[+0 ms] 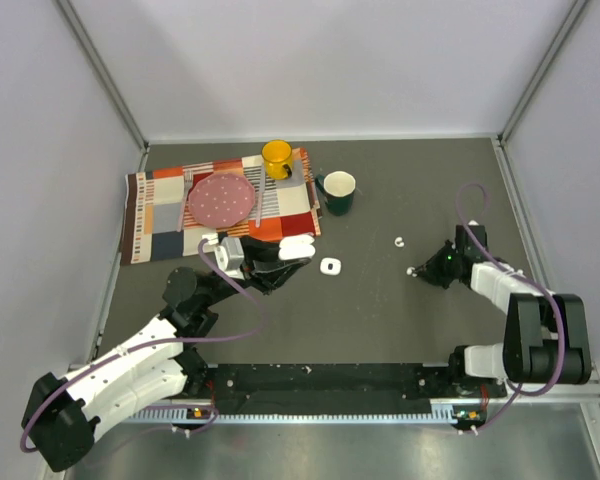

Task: Insert the wireless bluetooth earbuds into the charging case
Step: Pick up the earbud from the center of the board.

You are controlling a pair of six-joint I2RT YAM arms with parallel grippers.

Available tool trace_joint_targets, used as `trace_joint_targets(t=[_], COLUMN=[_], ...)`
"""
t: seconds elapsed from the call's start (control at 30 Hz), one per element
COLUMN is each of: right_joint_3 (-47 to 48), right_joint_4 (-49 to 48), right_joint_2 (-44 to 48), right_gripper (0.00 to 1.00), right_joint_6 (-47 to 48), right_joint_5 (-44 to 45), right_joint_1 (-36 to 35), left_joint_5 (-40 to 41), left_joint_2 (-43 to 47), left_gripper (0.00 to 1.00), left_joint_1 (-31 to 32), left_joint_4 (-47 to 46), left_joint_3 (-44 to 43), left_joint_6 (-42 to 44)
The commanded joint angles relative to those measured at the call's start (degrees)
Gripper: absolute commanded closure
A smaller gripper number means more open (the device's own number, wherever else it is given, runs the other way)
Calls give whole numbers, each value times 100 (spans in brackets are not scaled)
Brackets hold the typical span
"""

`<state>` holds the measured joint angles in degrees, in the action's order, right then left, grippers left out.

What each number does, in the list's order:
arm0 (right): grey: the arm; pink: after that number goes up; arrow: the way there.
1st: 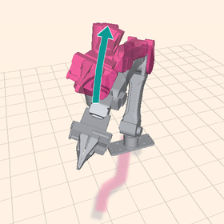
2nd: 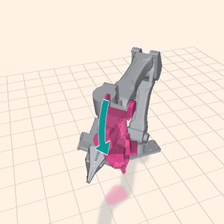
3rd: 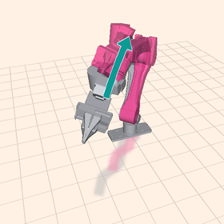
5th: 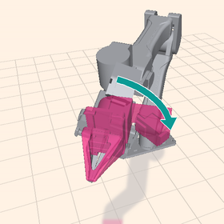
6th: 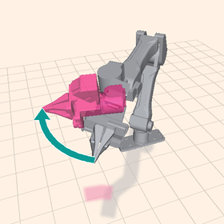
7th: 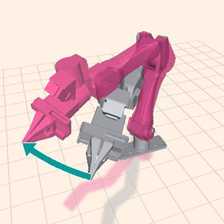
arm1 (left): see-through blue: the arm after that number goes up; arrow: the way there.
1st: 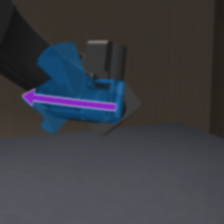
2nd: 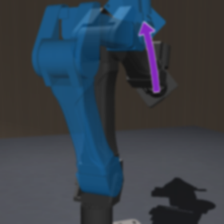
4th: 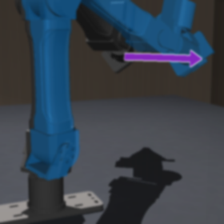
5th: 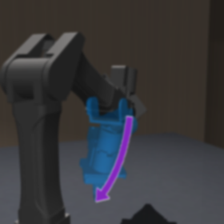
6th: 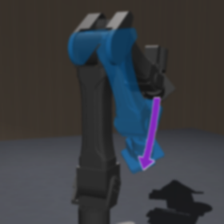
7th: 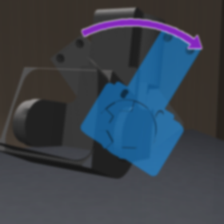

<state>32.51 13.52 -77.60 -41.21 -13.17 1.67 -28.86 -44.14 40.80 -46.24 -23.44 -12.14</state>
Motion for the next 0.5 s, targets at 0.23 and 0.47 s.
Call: trace_joint_targets(t=[0.23, 0.47], right_joint_3=[-764, -439], right_joint_4=[-588, -156], right_joint_2=[781, 1308], right_gripper=[64, 57], right_joint_6=[-1725, -662], right_joint_5=[332, 754], right_joint_1=[-281, -281], left_joint_5=[100, 83], left_joint_2=[116, 107], left_gripper=[100, 100], left_joint_1=[-19, -19], left_joint_4=[-298, -272], left_joint_3=[41, 41], left_joint_6=[-25, -8])
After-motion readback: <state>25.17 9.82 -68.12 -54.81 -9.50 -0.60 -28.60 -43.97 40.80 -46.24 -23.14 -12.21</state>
